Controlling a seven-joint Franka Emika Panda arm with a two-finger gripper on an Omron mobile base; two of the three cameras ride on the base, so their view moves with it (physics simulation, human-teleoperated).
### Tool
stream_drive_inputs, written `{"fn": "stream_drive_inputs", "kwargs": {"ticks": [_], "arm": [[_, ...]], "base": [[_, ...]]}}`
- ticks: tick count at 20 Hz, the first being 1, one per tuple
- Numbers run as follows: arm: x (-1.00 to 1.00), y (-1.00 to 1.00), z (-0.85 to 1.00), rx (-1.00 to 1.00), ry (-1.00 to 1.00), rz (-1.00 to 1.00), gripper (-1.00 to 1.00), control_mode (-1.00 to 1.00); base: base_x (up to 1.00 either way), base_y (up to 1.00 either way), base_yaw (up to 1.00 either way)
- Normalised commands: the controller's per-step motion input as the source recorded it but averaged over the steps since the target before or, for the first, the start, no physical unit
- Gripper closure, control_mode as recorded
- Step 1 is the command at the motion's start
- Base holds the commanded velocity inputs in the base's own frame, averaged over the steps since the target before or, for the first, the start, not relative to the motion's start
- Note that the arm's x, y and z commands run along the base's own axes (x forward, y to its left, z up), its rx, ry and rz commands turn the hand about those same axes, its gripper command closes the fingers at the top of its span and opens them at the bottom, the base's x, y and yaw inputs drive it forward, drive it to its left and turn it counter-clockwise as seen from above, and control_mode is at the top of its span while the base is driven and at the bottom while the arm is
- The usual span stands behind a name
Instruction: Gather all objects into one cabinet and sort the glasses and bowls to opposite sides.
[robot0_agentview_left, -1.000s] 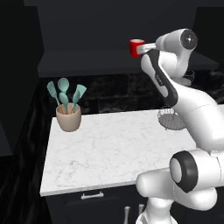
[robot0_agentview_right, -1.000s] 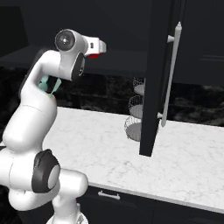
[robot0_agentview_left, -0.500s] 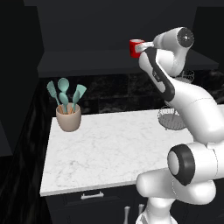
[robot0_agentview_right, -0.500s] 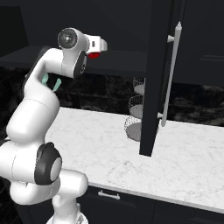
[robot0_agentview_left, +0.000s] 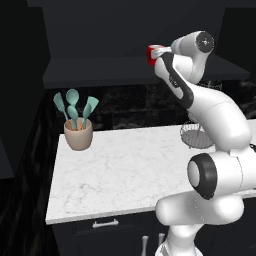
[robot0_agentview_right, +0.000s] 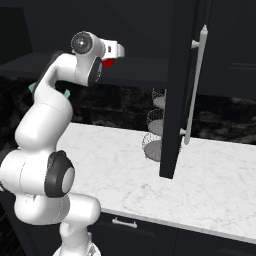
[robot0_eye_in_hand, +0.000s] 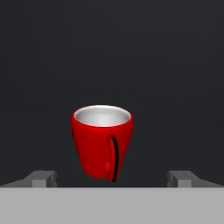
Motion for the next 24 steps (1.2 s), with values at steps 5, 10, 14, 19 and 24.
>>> {"fn": "stream_drive_inputs", "kwargs": {"ticks": [5, 10, 14, 19, 24], "arm": [[0.23, 0.0, -0.05, 0.0, 0.0, 0.0, -1.0, -1.0], [0.2, 0.0, -0.07, 0.0, 0.0, 0.0, -1.0, -1.0], [0.22, 0.0, -0.12, 0.0, 0.0, 0.0, -1.0, -1.0], [0.22, 0.0, -0.16, 0.0, 0.0, 0.0, -1.0, -1.0], [0.16, 0.0, -0.22, 0.0, 0.0, 0.0, -1.0, -1.0]], "base": [[0.0, 0.0, 0.0], [0.0, 0.0, 0.0], [0.0, 0.0, 0.0], [0.0, 0.0, 0.0], [0.0, 0.0, 0.0]]}}
